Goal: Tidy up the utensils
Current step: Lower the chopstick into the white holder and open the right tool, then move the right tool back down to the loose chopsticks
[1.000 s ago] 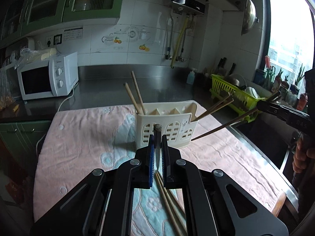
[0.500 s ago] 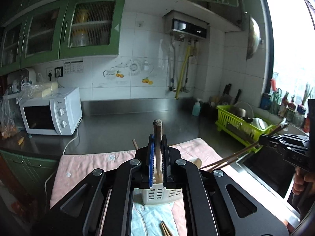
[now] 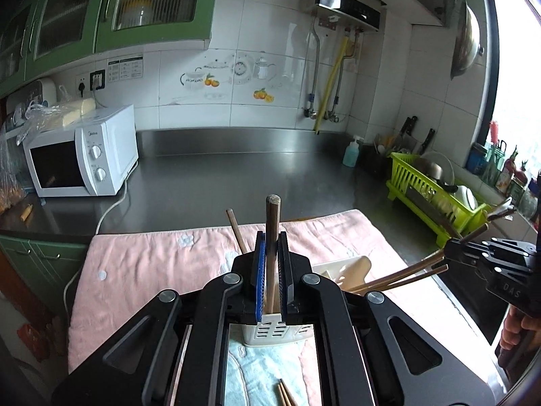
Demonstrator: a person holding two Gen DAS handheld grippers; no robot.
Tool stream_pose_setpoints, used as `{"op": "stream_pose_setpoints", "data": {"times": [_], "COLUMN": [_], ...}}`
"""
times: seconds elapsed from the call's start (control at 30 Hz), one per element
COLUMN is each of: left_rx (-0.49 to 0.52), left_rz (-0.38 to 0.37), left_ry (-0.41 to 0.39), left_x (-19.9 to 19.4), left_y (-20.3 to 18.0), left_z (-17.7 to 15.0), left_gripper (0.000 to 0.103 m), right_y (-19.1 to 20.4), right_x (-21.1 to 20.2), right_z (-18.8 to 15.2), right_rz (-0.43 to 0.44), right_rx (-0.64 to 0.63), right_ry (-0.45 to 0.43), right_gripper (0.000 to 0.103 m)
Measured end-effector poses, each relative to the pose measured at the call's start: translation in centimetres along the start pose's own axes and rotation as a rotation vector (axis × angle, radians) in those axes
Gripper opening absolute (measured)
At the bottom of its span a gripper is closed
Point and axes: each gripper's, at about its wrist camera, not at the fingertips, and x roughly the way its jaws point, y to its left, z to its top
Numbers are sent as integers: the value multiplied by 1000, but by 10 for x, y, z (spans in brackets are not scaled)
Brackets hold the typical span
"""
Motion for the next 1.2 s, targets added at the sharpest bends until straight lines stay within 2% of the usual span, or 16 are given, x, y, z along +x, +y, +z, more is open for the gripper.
{"op": "stream_pose_setpoints", "data": {"times": [0.2, 0.27, 0.3, 0.33, 0.4, 0.63, 0.73, 1.0, 1.2], "left_rx": [2, 0, 2, 5, 4, 6, 2, 20, -6], "left_rz": [-12, -21, -17, -18, -31, -28, -22, 26, 46], "left_ry": [0, -8, -14, -21, -28, -71, -77, -53, -30], "left_x": [1, -1, -4, -7, -12, -49, -69, -112, -137], "left_y": [0, -1, -2, -3, -4, -8, -8, -10, -4], "left_z": [-4, -4, -5, -5, -6, -21, -38, -100, -153], "left_gripper": [11, 25, 27, 28, 29, 38, 43, 43, 44], "right_y": [-3, -5, -5, -5, -4, -4, 2, 49, 89], "right_x": [21, 23, 23, 22, 18, -17, -33, -45, -36], "right_z": [-6, -8, -8, -9, -10, -30, -56, -154, -229], "right_rz": [4, 15, 17, 18, 20, 3, -10, 13, 84], "right_rx": [15, 22, 24, 25, 23, 53, 60, 50, 118], "right_ry": [45, 46, 40, 32, 21, -45, -53, 12, 96], "right_gripper": [7, 8, 8, 8, 17, 20, 20, 20, 16]}}
